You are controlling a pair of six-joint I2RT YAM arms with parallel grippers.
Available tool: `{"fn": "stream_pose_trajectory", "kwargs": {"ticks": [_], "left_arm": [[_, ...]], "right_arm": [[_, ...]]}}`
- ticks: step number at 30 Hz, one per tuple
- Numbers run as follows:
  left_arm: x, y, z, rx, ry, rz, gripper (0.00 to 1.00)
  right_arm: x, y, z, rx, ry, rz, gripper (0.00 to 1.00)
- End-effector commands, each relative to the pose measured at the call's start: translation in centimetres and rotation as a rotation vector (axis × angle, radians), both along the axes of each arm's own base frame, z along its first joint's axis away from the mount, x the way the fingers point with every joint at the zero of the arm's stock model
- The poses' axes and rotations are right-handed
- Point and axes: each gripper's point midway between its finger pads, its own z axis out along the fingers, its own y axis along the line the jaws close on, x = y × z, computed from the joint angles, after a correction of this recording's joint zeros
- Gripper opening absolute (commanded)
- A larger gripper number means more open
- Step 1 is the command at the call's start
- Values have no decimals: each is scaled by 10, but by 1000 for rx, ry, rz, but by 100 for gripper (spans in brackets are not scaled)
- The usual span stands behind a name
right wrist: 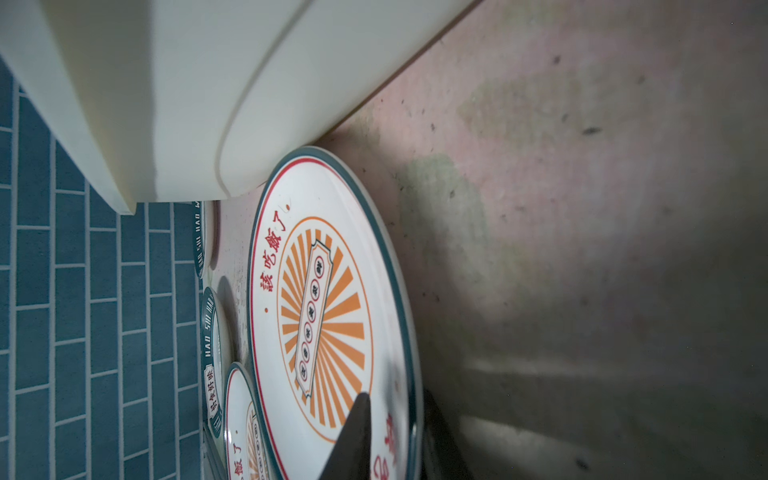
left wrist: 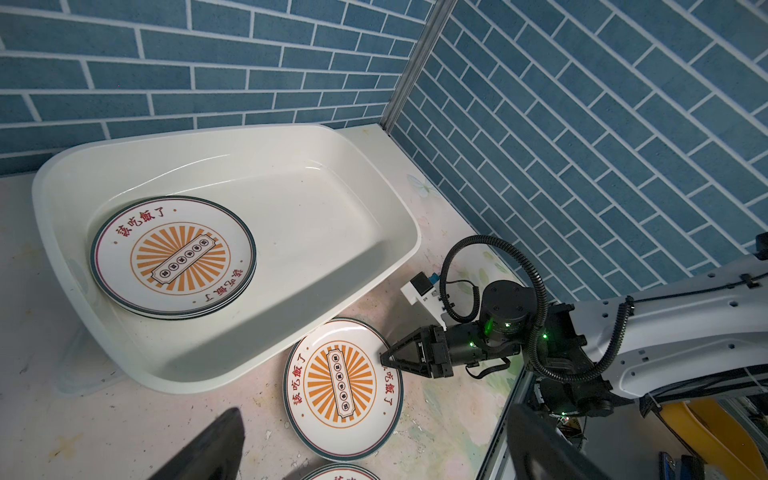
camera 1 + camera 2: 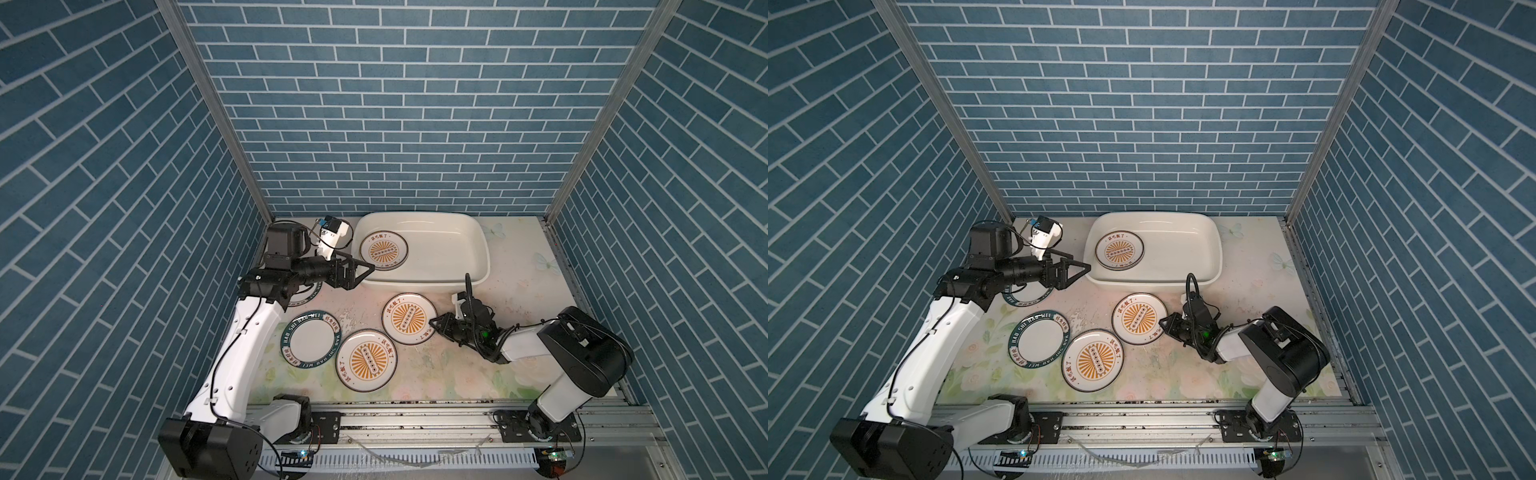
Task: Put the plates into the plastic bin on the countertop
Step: 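Lower the right gripper onto the sunburst plate's rim and pinch it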
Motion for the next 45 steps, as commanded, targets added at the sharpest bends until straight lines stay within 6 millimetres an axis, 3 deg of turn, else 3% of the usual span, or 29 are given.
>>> {"fn": "stream_pose_trajectory", "kwargs": {"ticks": [1, 22, 45], "left_arm": [[-5, -3, 2, -17, -8, -15, 100], [-4, -3, 6, -22, -15, -14, 99], [-4, -3, 6, -21, -17, -13, 99]], "right_arm": [[-11, -12, -29, -75, 93, -29, 20], [-14, -24, -26, -59, 72, -76, 0], [-20, -43, 9, 35, 29, -118, 0]]}}
